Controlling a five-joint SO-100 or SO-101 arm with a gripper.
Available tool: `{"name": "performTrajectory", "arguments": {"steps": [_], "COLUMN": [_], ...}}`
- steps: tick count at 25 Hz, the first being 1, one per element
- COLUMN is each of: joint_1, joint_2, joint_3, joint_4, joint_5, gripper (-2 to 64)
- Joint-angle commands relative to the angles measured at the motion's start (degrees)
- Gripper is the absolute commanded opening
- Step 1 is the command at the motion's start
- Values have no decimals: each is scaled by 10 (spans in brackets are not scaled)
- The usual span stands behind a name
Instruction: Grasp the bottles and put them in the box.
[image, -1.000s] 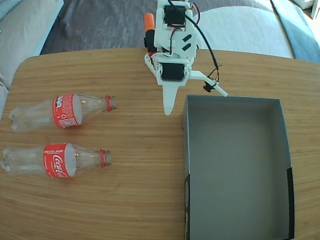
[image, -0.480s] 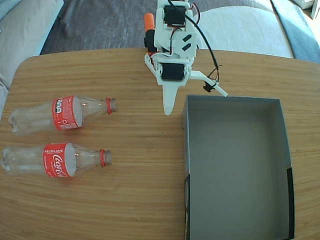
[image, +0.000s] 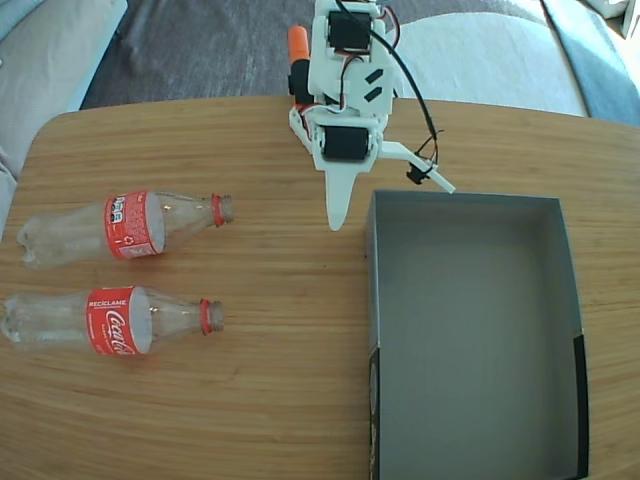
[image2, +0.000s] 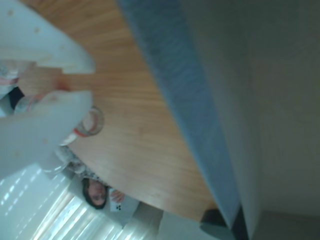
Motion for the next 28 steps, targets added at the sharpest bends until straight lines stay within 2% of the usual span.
{"name": "performTrajectory", "arguments": {"steps": [1,28], "joint_1": [2,-4], "joint_2": [4,2], "joint_3": [-6,-5], "joint_4": [1,-6], "joint_5": [-1,-1], "gripper": [-3,-2]}}
